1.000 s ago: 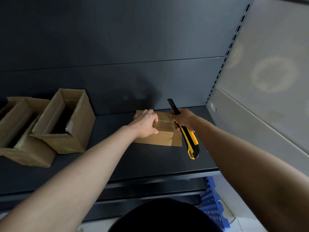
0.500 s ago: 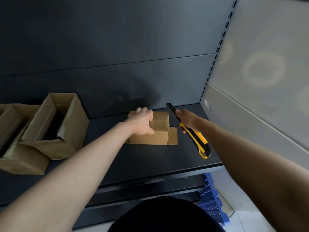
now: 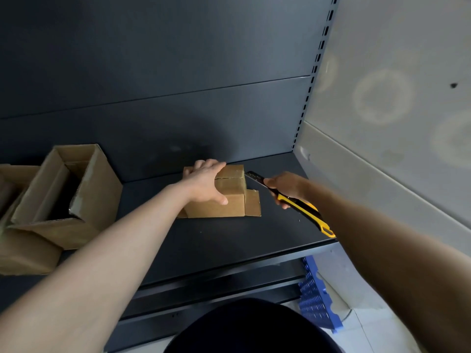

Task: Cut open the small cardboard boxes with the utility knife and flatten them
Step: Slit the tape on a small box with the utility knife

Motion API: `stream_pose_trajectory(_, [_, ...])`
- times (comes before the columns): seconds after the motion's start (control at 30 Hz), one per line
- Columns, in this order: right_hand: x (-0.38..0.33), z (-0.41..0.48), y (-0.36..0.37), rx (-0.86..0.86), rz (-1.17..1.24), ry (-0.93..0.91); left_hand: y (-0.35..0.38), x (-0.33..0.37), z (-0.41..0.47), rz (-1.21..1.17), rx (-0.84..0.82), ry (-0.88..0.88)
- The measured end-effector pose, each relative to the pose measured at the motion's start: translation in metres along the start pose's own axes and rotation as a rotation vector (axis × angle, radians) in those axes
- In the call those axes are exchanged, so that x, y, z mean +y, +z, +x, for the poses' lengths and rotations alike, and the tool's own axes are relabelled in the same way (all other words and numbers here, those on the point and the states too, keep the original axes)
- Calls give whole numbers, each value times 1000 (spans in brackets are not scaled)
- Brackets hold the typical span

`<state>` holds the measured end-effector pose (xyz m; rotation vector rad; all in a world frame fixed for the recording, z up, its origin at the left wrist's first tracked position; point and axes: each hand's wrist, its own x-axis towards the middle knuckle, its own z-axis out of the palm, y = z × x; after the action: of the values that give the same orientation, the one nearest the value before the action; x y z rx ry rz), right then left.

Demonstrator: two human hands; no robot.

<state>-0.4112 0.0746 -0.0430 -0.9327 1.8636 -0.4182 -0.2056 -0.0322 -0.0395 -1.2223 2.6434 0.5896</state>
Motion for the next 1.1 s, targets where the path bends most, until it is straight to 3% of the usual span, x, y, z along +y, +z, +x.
stream_pose_trajectory(1.1, [-5, -12, 11, 48, -81, -45, 7, 2, -7, -78, 20, -18])
